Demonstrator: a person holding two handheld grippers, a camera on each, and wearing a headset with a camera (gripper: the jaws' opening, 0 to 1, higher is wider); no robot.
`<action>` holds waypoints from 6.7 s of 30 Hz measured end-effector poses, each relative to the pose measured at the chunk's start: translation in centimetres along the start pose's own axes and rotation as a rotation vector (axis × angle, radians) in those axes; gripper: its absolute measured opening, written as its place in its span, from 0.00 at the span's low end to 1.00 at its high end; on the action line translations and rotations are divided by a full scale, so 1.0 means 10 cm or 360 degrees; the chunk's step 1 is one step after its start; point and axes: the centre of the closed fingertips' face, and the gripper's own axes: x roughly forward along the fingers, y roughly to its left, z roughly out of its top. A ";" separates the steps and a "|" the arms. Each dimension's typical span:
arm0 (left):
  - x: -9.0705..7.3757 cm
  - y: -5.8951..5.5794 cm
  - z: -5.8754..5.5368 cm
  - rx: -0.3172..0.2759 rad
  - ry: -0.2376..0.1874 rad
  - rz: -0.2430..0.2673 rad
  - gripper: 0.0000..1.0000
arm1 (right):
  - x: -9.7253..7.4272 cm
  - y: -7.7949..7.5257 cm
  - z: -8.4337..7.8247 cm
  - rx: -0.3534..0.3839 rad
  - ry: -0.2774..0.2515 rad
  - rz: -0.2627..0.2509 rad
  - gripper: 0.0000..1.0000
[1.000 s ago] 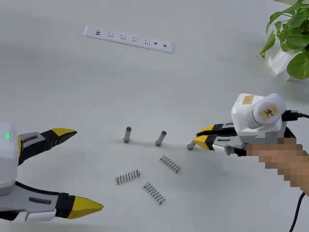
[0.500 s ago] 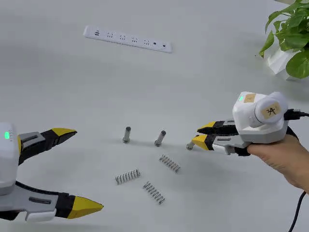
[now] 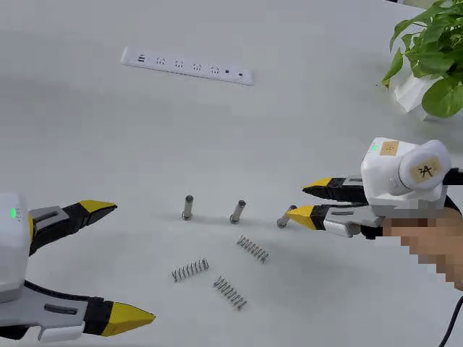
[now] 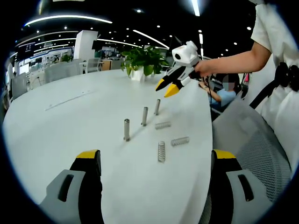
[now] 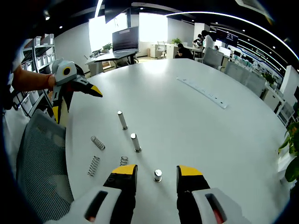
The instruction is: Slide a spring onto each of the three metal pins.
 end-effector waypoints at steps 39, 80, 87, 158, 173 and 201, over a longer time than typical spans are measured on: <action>0.35 -0.18 -0.25 0.0169 0.0502 -0.0005 0.51 | -0.71 0.33 -0.41 0.0195 -0.0233 -0.0124 0.57; 0.75 -0.05 -0.59 0.0269 0.0935 0.0079 0.08 | -0.74 0.38 -0.52 0.0287 -0.0280 -0.0161 0.55; 0.76 -0.05 -0.59 0.0279 0.0949 0.0070 0.08 | -0.73 0.38 -0.53 0.0297 -0.0284 -0.0166 0.55; 0.48 -0.70 0.92 0.0038 -0.0008 -0.0279 0.07 | -0.83 1.08 0.63 0.0210 -0.0593 0.0400 0.51; 0.48 -0.85 1.20 -0.0007 -0.0201 -0.0360 0.07 | -0.81 1.27 0.94 0.0335 -0.0754 0.0578 0.28; 0.50 -0.94 1.29 -0.0063 -0.0267 -0.0432 0.07 | -0.86 1.25 1.06 0.0426 -0.0837 0.0604 0.06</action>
